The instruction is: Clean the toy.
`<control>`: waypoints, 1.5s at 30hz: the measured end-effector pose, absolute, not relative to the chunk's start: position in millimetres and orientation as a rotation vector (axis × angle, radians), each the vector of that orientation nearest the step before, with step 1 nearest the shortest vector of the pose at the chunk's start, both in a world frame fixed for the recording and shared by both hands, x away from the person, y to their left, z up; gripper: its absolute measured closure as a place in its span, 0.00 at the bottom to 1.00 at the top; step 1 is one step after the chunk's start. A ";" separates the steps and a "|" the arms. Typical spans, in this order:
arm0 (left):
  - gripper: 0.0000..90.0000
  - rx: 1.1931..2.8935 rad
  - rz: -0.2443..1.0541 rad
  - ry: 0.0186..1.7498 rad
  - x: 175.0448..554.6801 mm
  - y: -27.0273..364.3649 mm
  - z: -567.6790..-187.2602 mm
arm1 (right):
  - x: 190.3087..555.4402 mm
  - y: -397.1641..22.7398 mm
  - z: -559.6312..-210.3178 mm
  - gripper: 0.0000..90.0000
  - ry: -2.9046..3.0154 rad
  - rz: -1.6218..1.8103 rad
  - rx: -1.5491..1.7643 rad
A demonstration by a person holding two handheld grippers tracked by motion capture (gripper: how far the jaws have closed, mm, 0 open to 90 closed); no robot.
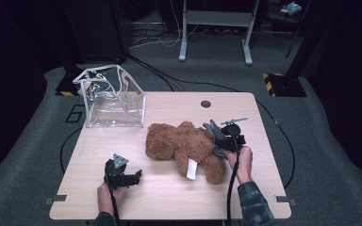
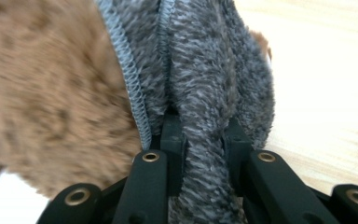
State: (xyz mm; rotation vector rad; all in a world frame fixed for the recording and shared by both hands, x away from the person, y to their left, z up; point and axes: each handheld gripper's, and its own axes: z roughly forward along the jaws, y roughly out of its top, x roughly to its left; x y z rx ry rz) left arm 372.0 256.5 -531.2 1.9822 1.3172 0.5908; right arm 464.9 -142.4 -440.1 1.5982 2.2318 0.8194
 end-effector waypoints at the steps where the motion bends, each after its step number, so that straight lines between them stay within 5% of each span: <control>1: 0.13 1.982 0.591 1.317 372.1 256.5 -531.2 | 465.9 -143.0 -444.0 0.84 2.236 0.793 1.607; 8: 0.13 1.985 0.589 1.318 372.0 256.6 -530.9 | 471.2 -149.6 -472.0 0.84 2.296 0.720 1.654; 23: 0.13 1.986 0.588 1.318 372.0 256.6 -530.9 | 456.4 -145.2 -397.0 0.84 2.204 0.896 1.523; 40: 0.13 1.987 0.588 1.318 372.0 256.7 -530.8 | 467.8 -148.7 -471.0 0.84 2.287 0.757 1.693; 45: 0.13 1.986 0.588 1.318 372.0 256.6 -530.9 | 468.3 -151.1 -464.4 0.84 2.292 0.715 1.669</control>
